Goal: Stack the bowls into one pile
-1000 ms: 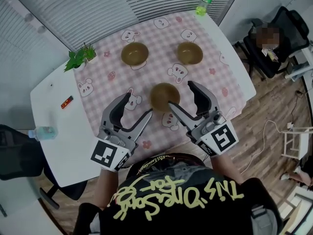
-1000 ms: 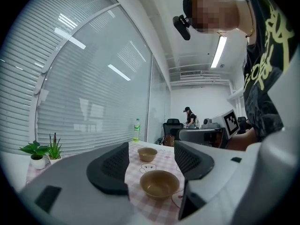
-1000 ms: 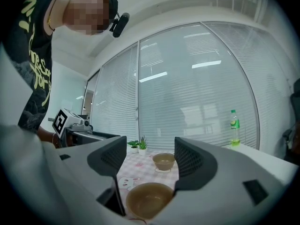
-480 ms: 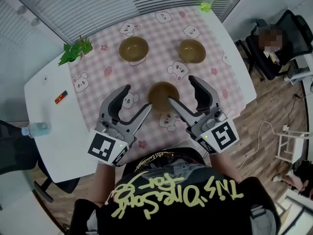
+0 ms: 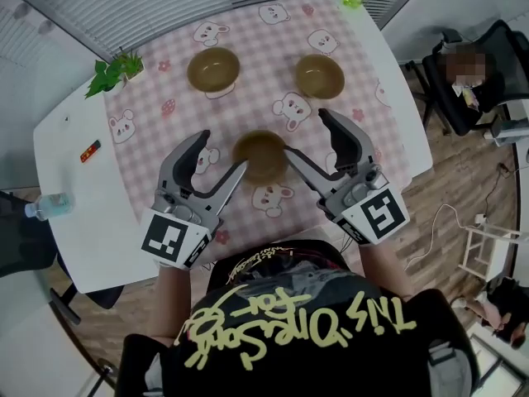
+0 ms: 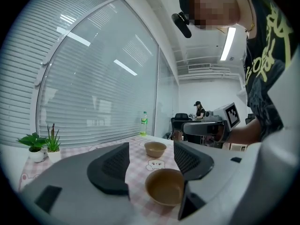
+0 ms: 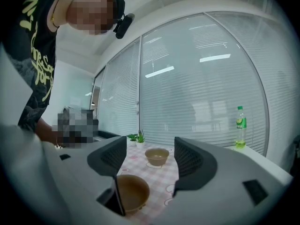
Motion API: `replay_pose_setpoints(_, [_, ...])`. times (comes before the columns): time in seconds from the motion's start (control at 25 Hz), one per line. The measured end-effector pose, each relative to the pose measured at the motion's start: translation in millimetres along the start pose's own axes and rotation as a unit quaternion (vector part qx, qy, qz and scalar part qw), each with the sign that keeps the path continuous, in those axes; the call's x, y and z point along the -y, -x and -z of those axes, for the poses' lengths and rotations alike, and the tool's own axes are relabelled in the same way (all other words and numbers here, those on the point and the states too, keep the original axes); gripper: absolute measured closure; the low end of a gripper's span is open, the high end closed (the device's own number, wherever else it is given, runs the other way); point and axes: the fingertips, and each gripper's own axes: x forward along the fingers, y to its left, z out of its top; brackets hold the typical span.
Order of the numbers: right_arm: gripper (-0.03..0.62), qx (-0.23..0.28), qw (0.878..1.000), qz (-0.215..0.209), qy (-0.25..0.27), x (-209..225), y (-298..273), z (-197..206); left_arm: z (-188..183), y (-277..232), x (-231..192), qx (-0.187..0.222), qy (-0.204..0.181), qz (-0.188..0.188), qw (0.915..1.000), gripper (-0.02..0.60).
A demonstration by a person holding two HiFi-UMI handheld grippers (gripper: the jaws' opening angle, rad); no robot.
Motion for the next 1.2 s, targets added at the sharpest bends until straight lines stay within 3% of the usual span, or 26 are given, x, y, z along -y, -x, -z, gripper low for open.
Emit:
replay_pose_setpoints(0.24, [0.283,-0.04,0.996,-0.076,0.033,-12.3,4.8,28.2,31.3,-7.2,10.8,-0.046,0.01,0.001,0.9989,0.291])
replay_pose_setpoints(0.48, [0.283,-0.083,0.981,-0.173,0.033,-28.7,7.0,63.1,51.8,-7.1,17.7,-0.066,0.024,0.016,0.9974,0.275])
replay_pose_setpoints(0.72, [0.283,-0.106,0.97,-0.218,0.023,-28.5,11.1,88.3,77.3,-6.5,28.1,-0.102,0.038,0.028,0.9936,0.258])
replay_pose_setpoints(0.88, [0.282,-0.149,0.951,-0.262,0.064,-31.1,18.0,111.5,86.9,-5.3,33.8,-0.109,0.042,0.037,0.9924,0.235])
replay_pose_setpoints(1.0, [0.283,-0.171,0.94,-0.28,0.094,-30.5,20.4,126.7,93.7,-4.1,37.7,-0.118,0.031,0.053,0.9911,0.214])
replay_pose_setpoints(1.2, [0.283,-0.196,0.931,-0.284,0.115,-28.8,19.0,143.5,118.2,-4.7,45.4,-0.172,-0.003,0.069,0.9826,0.192])
